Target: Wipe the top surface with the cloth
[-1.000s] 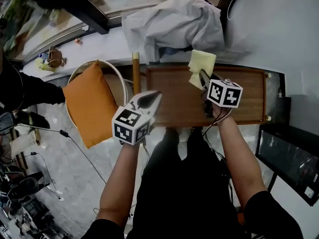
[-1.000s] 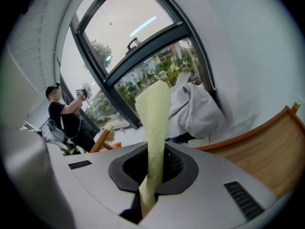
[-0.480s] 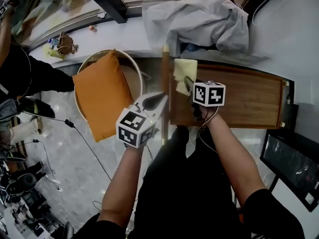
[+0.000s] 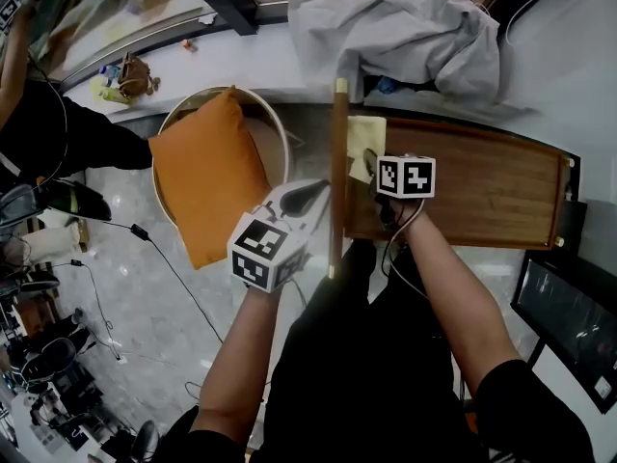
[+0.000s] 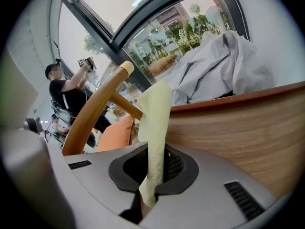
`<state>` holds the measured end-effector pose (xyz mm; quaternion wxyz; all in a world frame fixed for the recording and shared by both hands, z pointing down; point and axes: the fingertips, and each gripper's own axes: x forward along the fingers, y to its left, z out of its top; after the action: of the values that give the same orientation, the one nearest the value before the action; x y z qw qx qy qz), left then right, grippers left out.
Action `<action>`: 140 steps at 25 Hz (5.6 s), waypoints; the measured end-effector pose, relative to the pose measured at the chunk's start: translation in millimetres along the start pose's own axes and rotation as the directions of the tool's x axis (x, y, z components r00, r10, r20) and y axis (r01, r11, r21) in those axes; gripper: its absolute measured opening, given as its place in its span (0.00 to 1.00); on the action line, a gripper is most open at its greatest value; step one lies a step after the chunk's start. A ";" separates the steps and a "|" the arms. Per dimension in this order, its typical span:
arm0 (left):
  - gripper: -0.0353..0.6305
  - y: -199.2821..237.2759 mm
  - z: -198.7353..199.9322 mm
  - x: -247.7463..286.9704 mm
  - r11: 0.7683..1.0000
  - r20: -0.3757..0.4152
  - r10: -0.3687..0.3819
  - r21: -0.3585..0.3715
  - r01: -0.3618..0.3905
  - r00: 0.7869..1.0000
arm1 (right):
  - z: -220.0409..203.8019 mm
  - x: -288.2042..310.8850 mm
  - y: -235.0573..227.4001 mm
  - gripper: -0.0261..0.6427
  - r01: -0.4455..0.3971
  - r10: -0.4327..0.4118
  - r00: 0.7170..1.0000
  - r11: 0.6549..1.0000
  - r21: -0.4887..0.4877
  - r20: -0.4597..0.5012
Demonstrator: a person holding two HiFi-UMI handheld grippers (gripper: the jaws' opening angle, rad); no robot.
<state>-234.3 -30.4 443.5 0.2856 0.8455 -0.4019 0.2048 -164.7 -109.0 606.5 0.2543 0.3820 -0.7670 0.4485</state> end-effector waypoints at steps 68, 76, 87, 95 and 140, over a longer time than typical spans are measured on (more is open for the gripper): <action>0.07 -241.7 46.0 218.1 0.966 -0.145 -0.203 0.129 0.222 0.968 | -24.1 -242.5 -364.7 0.08 0.334 -0.342 0.939 0.929 0.160 0.023; 0.07 -261.7 43.3 234.2 0.959 -0.168 -0.221 0.141 0.245 0.961 | -23.4 -271.0 -403.8 0.09 0.378 -0.392 0.919 0.905 0.194 0.037; 0.07 -266.1 47.8 239.9 0.955 -0.168 -0.226 0.155 0.252 0.960 | -23.4 -309.0 -446.9 0.08 0.470 -0.494 0.869 0.843 0.262 0.027; 0.07 -259.0 47.7 230.7 0.958 -0.160 -0.222 0.146 0.246 0.962 | -27.2 -326.5 -458.8 0.08 0.581 -0.597 0.802 0.776 0.244 -0.010; 0.07 -32.8 -26.8 -7.5 1.000 -0.070 0.020 -0.006 -0.020 0.997 | -64.0 -9.0 2.9 0.08 0.017 -0.023 0.988 0.999 -0.039 -0.153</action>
<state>-215.8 8.0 448.9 0.3003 0.8328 -0.4007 0.2359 -158.8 -48.4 628.4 0.3243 0.3490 -0.7497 0.4593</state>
